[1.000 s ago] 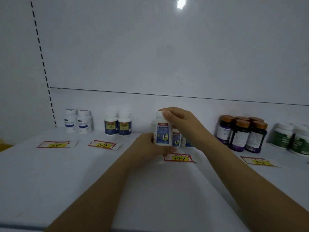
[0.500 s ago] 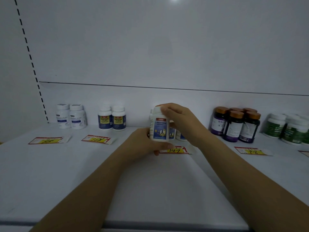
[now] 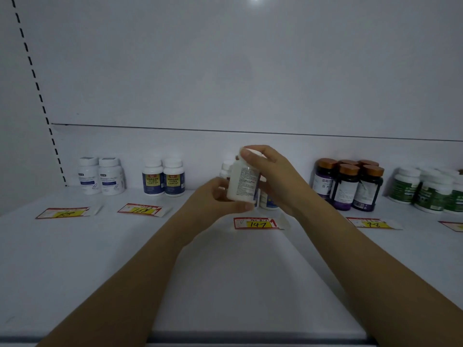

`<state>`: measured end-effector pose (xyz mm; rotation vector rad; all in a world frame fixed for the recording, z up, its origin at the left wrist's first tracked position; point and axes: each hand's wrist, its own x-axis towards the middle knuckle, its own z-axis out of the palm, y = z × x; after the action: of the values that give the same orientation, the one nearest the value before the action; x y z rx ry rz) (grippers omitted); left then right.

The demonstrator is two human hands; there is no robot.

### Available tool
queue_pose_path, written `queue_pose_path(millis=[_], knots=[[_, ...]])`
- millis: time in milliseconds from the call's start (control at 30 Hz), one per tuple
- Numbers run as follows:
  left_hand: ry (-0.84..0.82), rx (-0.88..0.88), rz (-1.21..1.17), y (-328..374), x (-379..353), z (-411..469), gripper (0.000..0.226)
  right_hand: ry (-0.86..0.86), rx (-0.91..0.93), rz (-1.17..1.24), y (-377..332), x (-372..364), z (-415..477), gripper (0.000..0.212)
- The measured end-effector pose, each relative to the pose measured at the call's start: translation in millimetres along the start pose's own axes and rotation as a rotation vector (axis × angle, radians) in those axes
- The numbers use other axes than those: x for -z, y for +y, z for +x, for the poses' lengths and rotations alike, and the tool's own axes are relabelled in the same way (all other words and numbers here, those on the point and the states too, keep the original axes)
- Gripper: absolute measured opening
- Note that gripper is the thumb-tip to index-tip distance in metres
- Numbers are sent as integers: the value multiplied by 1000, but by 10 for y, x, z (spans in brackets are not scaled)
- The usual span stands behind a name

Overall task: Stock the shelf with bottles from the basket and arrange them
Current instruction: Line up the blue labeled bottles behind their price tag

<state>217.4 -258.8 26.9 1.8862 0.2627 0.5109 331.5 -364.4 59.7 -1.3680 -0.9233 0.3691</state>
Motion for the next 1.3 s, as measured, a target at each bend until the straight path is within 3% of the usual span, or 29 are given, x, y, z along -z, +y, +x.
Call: queue_pose_path(millis=[100,267,367,500,667,767,933,1067,1167,1300], knots=[[35,-5,31,-8,-13,8,46,14,2,-17,15,-18,-16,29],[-43,84,-155,3,9,24,54,6,-11,100,16,44,6,21],[-15,49,-54,8,-8,0,52,-47,-28,129,26,25,0,19],[121,6,75,17,-15,-5,50,-29,-11,3,53,-15,-11,35],[-17,82,-19,14,-44,-6,61,-100,-18,158,55,34,-6,27],[15,58,12,8,-33,-1,58,-129,-23,176,55,13,3,28],[63,47,172,-1,-59,-2,60,-49,6,-64,94,-34,-6,29],[-37,87,-5,27,-52,-22,48,-74,-5,28,54,76,0,25],[-83,41,13,28,-50,-46,39,-133,-39,133,43,102,-2,26],[50,33,138,8,-29,-7,38,-137,-51,76,67,66,9,24]])
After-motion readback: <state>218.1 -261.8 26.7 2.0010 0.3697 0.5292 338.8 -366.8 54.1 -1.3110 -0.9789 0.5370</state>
